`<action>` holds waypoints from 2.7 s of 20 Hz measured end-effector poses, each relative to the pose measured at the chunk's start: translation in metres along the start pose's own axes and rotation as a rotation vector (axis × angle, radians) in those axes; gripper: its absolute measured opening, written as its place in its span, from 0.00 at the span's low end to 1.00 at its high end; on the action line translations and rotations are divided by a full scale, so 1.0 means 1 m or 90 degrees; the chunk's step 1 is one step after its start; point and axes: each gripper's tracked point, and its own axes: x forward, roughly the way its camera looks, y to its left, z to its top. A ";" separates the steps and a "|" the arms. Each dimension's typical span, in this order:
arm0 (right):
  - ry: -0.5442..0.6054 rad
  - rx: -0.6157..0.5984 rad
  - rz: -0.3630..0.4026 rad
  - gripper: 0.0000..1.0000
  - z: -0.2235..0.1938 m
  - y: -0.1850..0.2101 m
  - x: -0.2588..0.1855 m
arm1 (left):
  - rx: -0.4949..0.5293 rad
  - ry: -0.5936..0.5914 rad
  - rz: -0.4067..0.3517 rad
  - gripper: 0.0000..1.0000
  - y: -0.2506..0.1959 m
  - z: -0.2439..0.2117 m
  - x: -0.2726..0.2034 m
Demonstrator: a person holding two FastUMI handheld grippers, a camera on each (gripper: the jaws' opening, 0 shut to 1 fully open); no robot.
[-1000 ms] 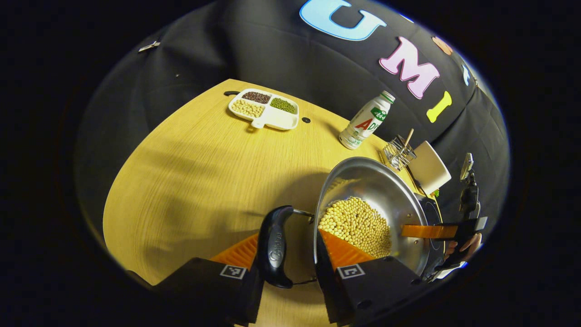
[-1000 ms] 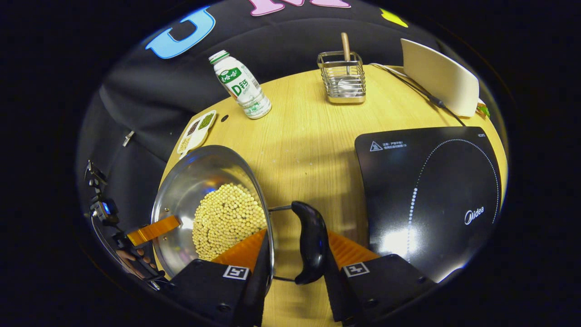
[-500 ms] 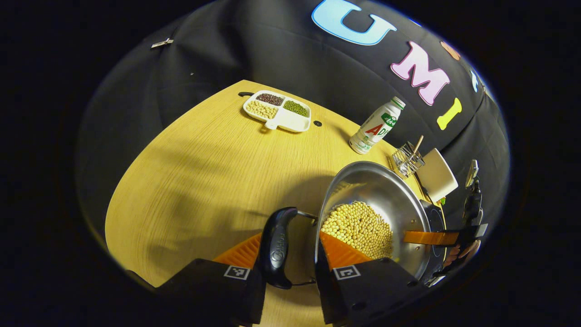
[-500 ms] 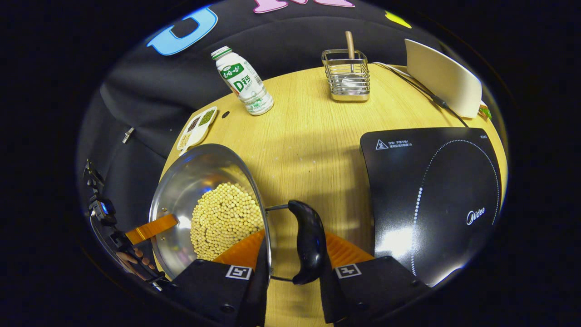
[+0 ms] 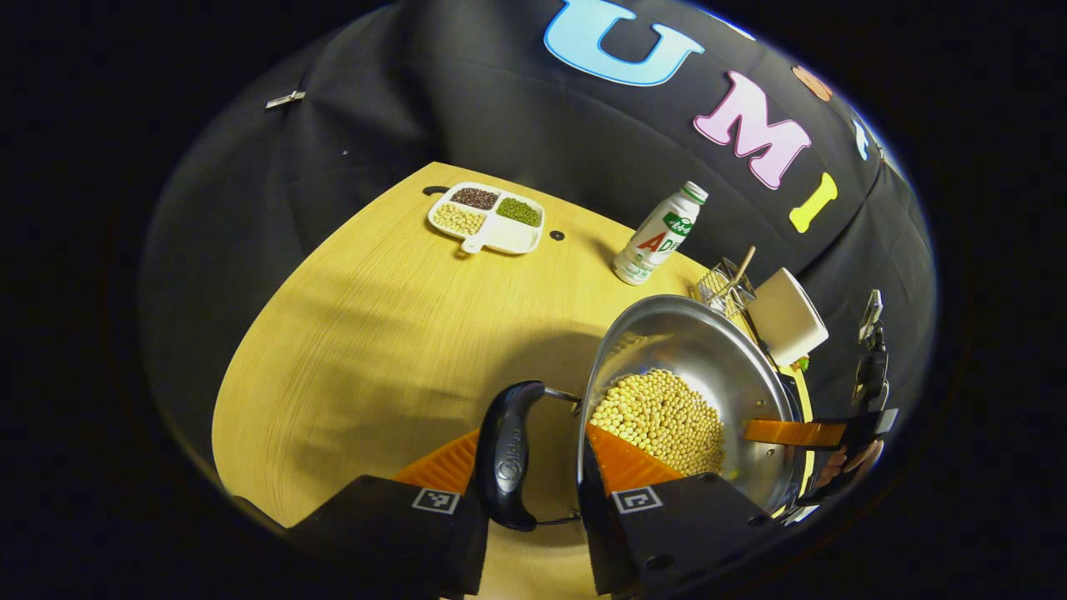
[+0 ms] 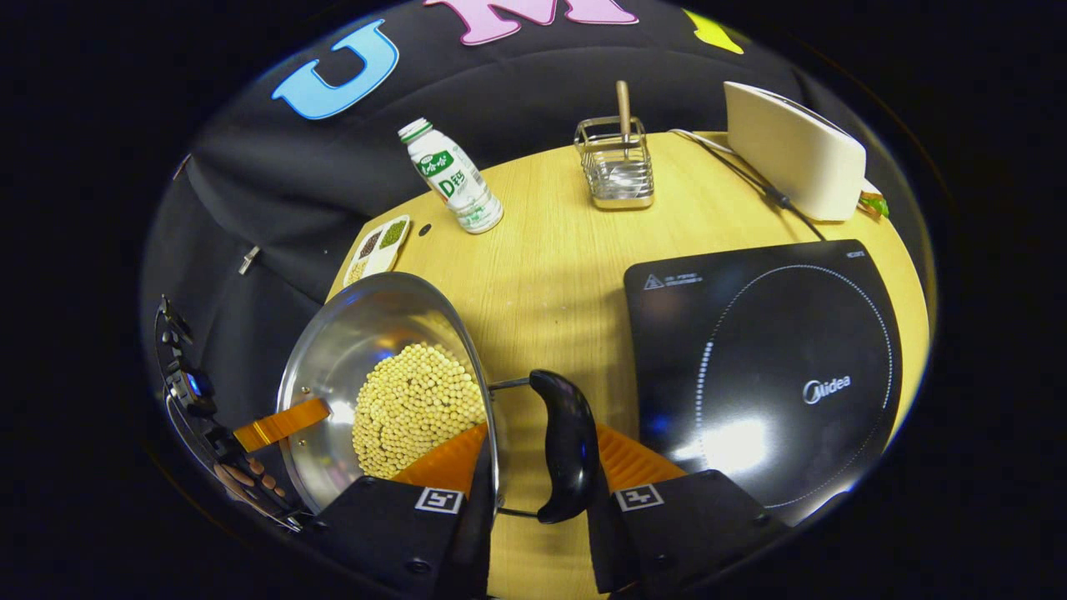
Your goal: First push the handle of the pot to place it horizontally, then grasp the pot with both hands and set it on the induction cooktop.
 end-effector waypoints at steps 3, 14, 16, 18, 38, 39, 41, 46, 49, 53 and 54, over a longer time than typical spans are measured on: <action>-0.013 0.009 -0.005 0.51 0.008 -0.015 -0.019 | 0.004 -0.001 0.004 0.52 -0.023 0.002 -0.005; -0.054 0.026 -0.002 0.55 0.038 -0.086 -0.085 | 0.023 -0.007 -0.013 0.52 -0.125 -0.003 -0.016; -0.060 0.033 -0.005 0.51 0.043 -0.101 -0.093 | 0.028 -0.004 -0.019 0.52 -0.144 -0.005 -0.012; -0.065 0.039 -0.009 0.51 0.048 -0.118 -0.099 | 0.034 -0.001 -0.024 0.52 -0.162 -0.006 -0.006; -0.063 0.080 -0.046 0.51 0.075 -0.268 -0.115 | 0.044 0.040 -0.045 0.53 -0.295 -0.049 0.073; -0.062 0.079 -0.045 0.51 0.076 -0.272 -0.113 | 0.043 0.041 -0.043 0.52 -0.298 -0.050 0.077; -0.060 0.079 -0.043 0.51 0.076 -0.280 -0.110 | 0.043 0.039 -0.041 0.53 -0.302 -0.052 0.081; -0.057 0.081 -0.038 0.51 0.075 -0.289 -0.100 | 0.042 0.038 -0.032 0.53 -0.304 -0.059 0.090; -0.063 0.077 -0.036 0.51 0.075 -0.292 -0.096 | 0.041 0.032 -0.032 0.52 -0.304 -0.061 0.093; -0.075 0.070 -0.032 0.52 0.078 -0.295 -0.093 | 0.038 0.036 -0.031 0.53 -0.302 -0.069 0.098; -0.081 0.068 -0.030 0.47 0.079 -0.295 -0.094 | 0.028 0.036 -0.034 0.55 -0.303 -0.070 0.099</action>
